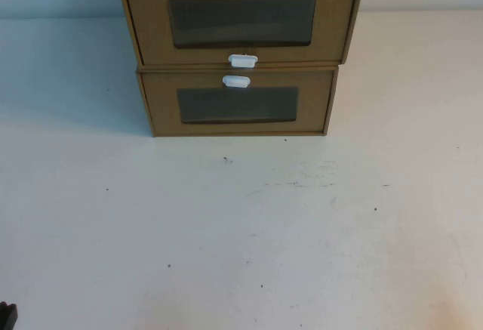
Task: Open the shoe box
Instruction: 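Pull the top drawer of the cardboard box fully open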
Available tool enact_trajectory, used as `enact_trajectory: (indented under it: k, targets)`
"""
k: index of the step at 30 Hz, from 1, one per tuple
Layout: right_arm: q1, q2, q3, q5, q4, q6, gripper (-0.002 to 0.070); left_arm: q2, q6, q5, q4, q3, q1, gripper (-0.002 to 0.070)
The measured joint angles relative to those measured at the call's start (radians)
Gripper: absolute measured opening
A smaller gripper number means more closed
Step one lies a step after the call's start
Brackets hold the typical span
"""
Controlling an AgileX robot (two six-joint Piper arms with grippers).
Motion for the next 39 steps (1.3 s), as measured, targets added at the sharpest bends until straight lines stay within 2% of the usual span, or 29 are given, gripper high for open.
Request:
enact_trajectory:
  k: [33, 39]
  targets:
    - [0.0, 0.0, 0.0, 0.0, 0.0, 0.0, -0.0013, 0.0, 0.0, -0.01, 0.0, 0.0, 0.0, -0.0006]
    - [0.0, 0.0, 0.0, -0.047, 0.0, 0.0, -0.0014, 0.0, 0.0, -0.106, 0.0, 0.0, 0.0, -0.0006]
